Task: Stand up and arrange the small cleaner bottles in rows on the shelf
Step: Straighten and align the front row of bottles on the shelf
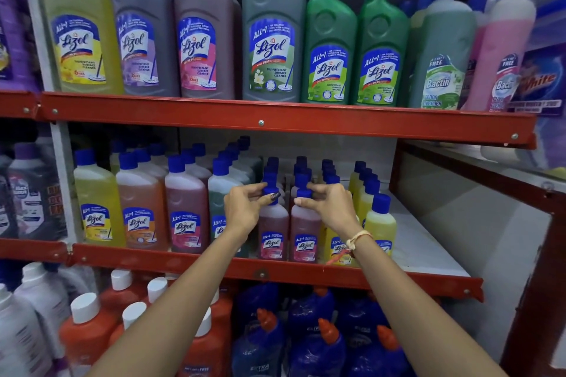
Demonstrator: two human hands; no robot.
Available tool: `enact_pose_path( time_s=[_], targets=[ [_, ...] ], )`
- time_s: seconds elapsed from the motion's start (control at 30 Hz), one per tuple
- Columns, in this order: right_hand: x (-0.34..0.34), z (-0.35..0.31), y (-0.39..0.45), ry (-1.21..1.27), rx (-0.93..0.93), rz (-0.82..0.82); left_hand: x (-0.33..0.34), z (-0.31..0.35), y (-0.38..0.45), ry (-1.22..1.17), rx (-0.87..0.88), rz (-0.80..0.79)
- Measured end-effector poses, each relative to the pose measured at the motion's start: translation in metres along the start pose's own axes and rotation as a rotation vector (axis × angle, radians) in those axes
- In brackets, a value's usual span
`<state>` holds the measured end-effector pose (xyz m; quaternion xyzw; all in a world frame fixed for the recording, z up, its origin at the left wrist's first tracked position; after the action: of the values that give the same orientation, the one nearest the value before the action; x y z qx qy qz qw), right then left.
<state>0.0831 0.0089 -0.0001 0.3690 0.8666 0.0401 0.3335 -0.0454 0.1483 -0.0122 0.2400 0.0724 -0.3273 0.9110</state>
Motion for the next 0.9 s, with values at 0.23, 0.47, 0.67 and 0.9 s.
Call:
enact_pose_path(
  time_s=[0.23,0.47,0.67,0.9],
  targets=[
    [-0.055,-0.013,-0.010,-0.071,-0.119,0.085,0.014,0.045,-0.005,0.119,0.246,-0.033],
    [-0.064,0.013,-0.004,-0.534,-0.037,-0.112,0.064,0.061,0.013,0.549,0.212,-0.311],
    [-0.069,0.021,0.001,-0.440,-0.065,-0.115,0.064,0.063,0.020,0.573,0.204,-0.275],
    [-0.068,0.026,0.006,-0.400,-0.065,-0.128,0.065,0.063,0.018,0.546,0.215,-0.253]
  ],
)
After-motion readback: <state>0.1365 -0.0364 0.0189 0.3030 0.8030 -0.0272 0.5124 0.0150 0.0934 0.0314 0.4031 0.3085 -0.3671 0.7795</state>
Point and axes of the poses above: each hand's wrist, its own y-axis towards the middle knuckle, its own x-axis out of the palm, z = x × y, the point moved 6 cm from there along y, towards the middle knuckle, and after that the axes turned 11 degrees about -z, right-handed, at the moved point
